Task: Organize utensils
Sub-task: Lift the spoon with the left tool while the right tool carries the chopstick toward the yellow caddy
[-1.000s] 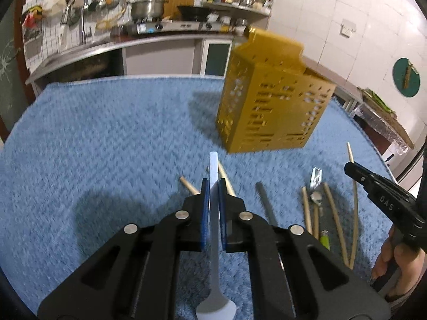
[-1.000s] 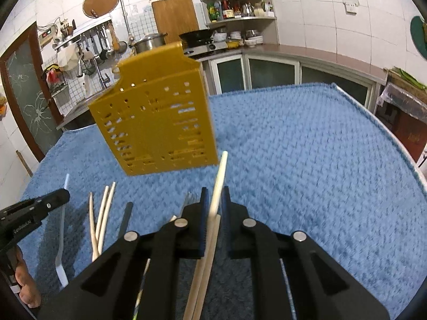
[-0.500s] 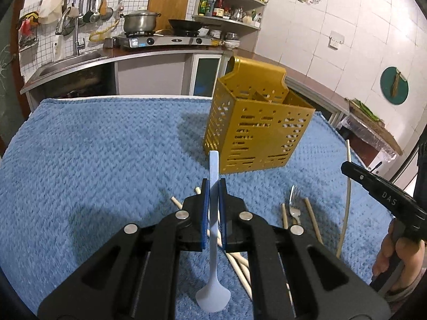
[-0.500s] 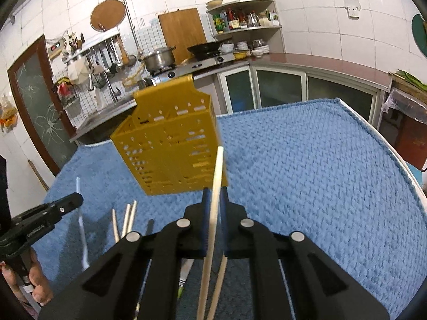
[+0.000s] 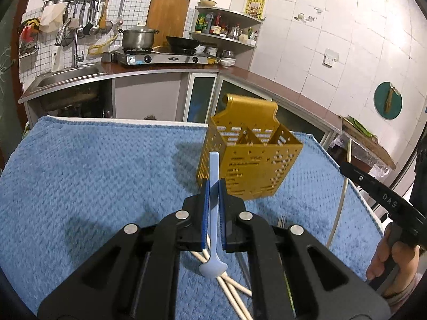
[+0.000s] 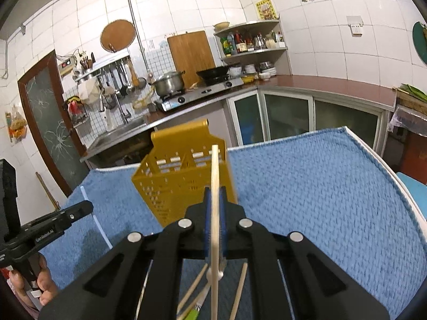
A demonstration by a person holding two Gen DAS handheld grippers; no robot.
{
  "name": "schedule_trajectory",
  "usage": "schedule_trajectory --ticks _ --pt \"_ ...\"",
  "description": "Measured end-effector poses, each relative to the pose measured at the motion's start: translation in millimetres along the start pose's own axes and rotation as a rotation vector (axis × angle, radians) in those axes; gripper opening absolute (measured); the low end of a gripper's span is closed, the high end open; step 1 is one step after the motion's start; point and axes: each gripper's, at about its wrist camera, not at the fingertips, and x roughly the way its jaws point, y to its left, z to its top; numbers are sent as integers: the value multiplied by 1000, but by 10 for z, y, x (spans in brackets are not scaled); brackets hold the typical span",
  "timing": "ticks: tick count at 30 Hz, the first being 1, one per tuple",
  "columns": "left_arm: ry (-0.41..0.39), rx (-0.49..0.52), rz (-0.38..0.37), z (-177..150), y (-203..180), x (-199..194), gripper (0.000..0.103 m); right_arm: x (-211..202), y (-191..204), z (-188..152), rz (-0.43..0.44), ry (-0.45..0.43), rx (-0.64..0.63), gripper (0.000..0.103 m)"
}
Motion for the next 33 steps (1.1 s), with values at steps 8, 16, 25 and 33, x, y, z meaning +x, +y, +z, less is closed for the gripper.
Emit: schedule_trajectory --ticks 8,16,25,33 --pt "-62 18 -13 351 -110 -97 5 -84 36 370 21 -70 -6 6" --pt "-134 30 -19 881 -242 -178 5 -72 145 946 46 -150 -15 6" --pt "-184 45 -25 1496 -432 -39 5 94 267 1579 42 -260 -42 6" --pt "-177 85 1 1572 -513 332 5 482 212 1737 46 -315 -70 6"
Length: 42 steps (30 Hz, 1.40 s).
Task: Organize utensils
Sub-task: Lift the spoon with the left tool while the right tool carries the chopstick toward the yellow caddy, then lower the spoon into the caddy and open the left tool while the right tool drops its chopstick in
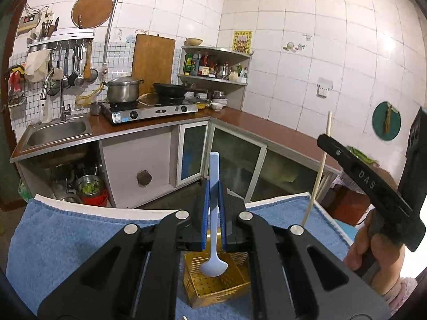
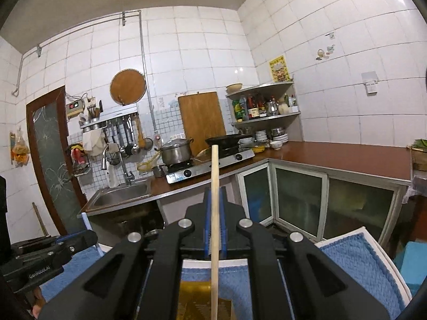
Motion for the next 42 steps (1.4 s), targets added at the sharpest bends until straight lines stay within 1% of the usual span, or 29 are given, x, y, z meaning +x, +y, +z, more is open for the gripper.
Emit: schedule_trajectory --ticks 2,5,9,12,14,20,25,31,33,35,37,39,40,41,42 --pt "22 -2 -9 -86 29 131 5 70 -26 -90 5 3 -2 6" --pt "27 7 9 -231 48 253 5 155 -71 -275 16 19 -2 6" --pt "38 12 9 -433 75 368 5 182 -102 -525 38 35 -28 6" --pt "18 53 41 -598 37 402 5 174 -134 -700 38 49 -39 6" --pt "16 64 47 -668 13 426 5 184 -150 -810 35 64 -42 6" --pt "29 46 63 -884 73 500 5 170 -172 -1023 31 93 -54 6" --pt "41 22 74 -999 139 537 5 167 -142 -1189 21 118 -84 6" --pt "58 9 90 -1113 216 554 6 148 -170 -1285 15 137 -75 6" --pt "66 -5 83 -1139 257 553 6 137 -172 -1279 12 141 -71 6" --pt "69 -7 86 -1158 254 548 8 134 -165 -1264 8 152 -73 6" --pt "71 -10 88 -1172 249 515 8 132 -173 -1245 13 187 -67 7" --pt "67 -11 94 -1163 240 451 12 88 -172 -1208 7 190 -67 7" --pt "66 -14 91 -1149 235 399 17 43 -170 -1172 3 191 -70 7" --pt "62 -19 88 -1132 234 338 25 13 -172 -1146 4 195 -68 7" --pt "60 -24 88 -1119 225 293 29 -38 -176 -1109 8 203 -62 7"
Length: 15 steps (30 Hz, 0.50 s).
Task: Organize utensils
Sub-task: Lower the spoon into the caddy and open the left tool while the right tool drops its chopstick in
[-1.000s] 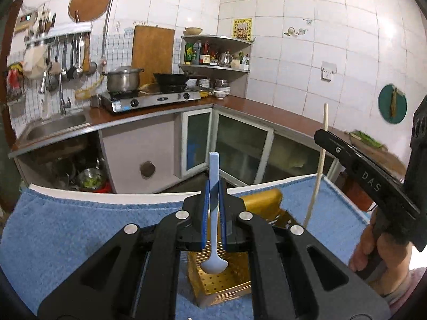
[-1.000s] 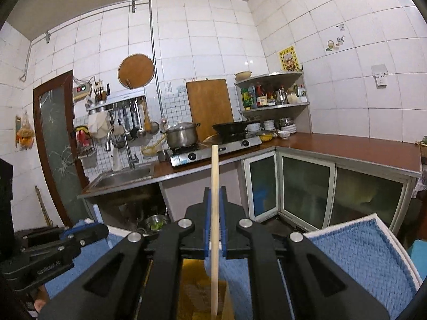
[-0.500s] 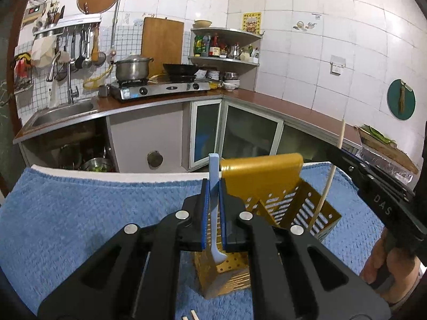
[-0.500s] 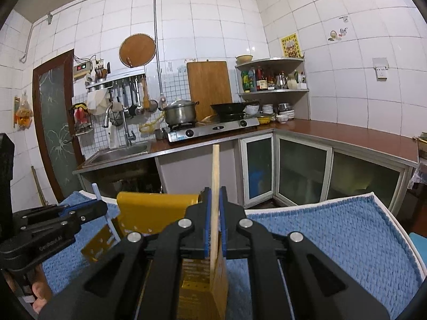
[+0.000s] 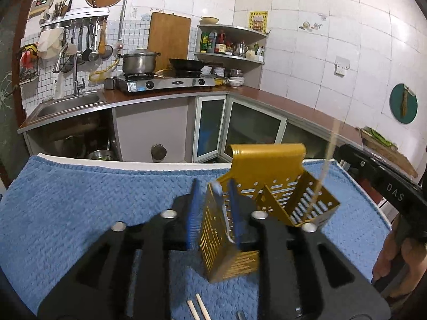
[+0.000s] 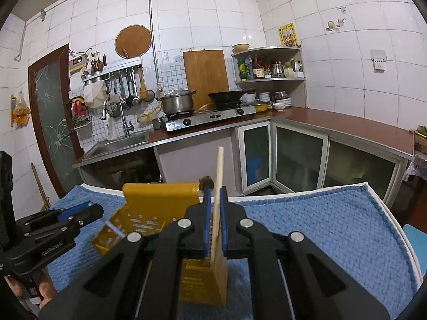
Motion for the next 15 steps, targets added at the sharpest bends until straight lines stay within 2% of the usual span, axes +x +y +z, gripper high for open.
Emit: schedule_trajectory --ticks 2,3,5,6,7,8,11,15 --pt "-6 -12 -4 37 14 -136 47 -118 13 37 -7 4 -2 7" --pt "-6 -15 -3 53 24 -220 52 -158 19 52 -13 7 -8 8" --pt "-11 -15 5 68 40 -344 72 -271 34 36 -39 26 -15 32" --pt "-16 -15 13 67 48 -396 76 -332 32 12 -49 31 -10 53" --pt "-20 -18 28 55 70 -465 84 -395 29 -24 -58 30 -5 58" --pt "-15 -25 37 31 103 -523 89 -471 27 -93 -69 36 -8 58" --pt "23 -55 53 -58 203 -576 91 -543 -6 -280 -91 85 -4 59" --pt "72 -85 96 -266 320 -566 94 -569 -49 -603 -152 152 5 73"
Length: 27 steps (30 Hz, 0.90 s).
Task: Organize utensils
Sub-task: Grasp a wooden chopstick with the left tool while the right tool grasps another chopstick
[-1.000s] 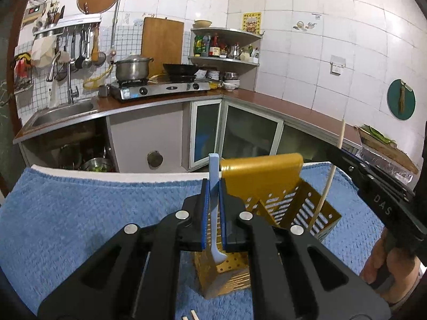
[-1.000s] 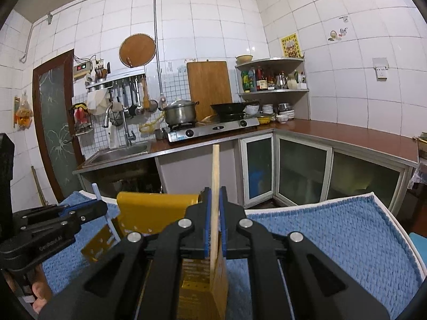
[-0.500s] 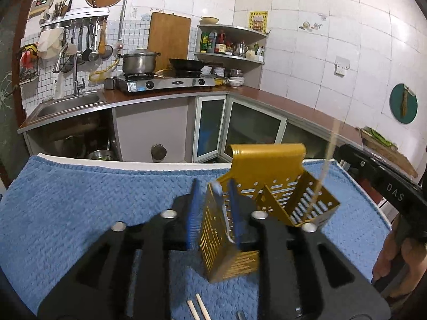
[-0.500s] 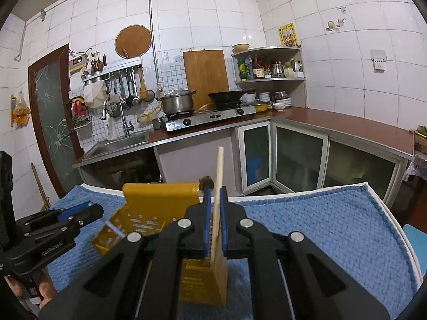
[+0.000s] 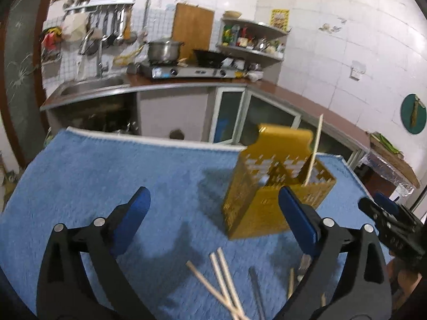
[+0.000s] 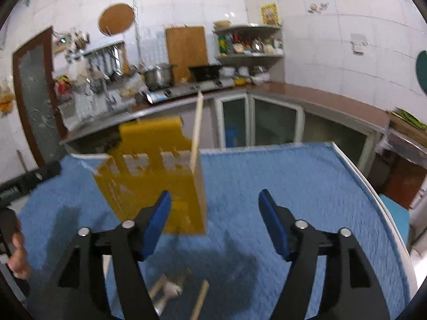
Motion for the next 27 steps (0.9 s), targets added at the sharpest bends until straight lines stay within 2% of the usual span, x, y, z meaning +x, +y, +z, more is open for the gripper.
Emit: schedule_trajectory --ticks 3,4,6,13,19,24,27 --pt "25 -6 20 -149 66 41 95 49 -11 -200 -40 47 -3 77" --pt "44 -5 28 -219 94 70 96 68 -12 -260 -66 62 -3 84" --pt "77 -8 21 -317 132 113 98 68 -10 -370 -102 75 -8 88" --pt "195 -34 16 -586 228 270 98 92 77 -653 -153 142 -47 88" --pt "208 -6 79 -730 211 350 98 192 189 -803 -177 233 -87 88" --pt "256 -7 59 -789 255 438 96 285 216 -893 -203 277 -91 88" --pt "272 -1 71 -824 246 473 90 323 204 -918 -182 301 -58 85"
